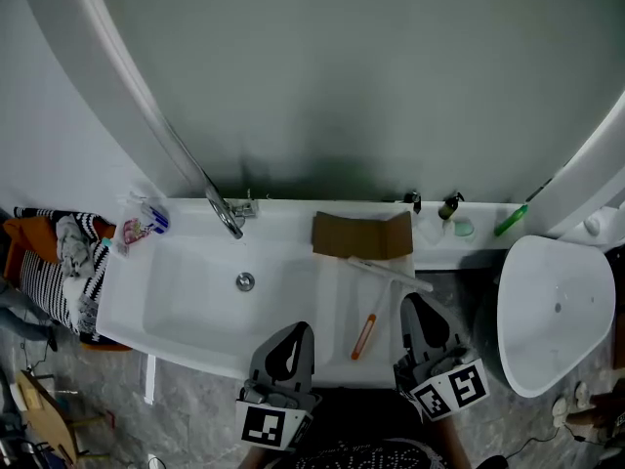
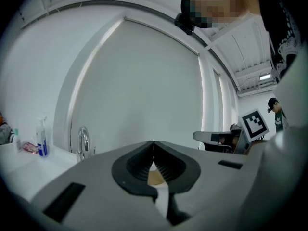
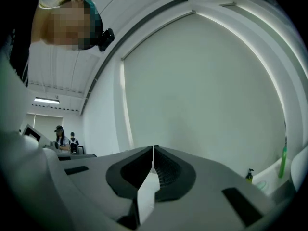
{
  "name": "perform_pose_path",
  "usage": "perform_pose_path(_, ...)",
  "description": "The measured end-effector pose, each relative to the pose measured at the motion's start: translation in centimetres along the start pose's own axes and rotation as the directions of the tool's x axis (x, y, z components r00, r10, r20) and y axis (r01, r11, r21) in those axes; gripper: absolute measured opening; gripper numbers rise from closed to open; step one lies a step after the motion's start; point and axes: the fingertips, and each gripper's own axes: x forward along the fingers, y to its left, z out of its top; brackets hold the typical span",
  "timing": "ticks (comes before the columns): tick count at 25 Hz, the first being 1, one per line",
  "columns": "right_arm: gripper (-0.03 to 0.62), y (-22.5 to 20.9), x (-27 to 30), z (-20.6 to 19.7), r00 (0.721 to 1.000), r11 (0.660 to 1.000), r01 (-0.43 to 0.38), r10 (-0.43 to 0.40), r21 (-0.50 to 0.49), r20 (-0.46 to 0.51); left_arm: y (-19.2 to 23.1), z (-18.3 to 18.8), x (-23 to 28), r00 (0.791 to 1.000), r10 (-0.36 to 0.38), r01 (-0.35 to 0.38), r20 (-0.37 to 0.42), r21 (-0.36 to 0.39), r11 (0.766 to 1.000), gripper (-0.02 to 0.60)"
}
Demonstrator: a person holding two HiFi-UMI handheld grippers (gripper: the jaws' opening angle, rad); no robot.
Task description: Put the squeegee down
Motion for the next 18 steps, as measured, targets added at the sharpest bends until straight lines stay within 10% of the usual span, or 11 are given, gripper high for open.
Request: perform_pose_path(18,0.026,3.2,-4.6,-5.5,0.987,0.989,-0.091,0.075,-0.117,-0.141,-5.3,-3.1,-1.2,1.0,-0.02,0.02,0.014,-0.041,0.999,0.005)
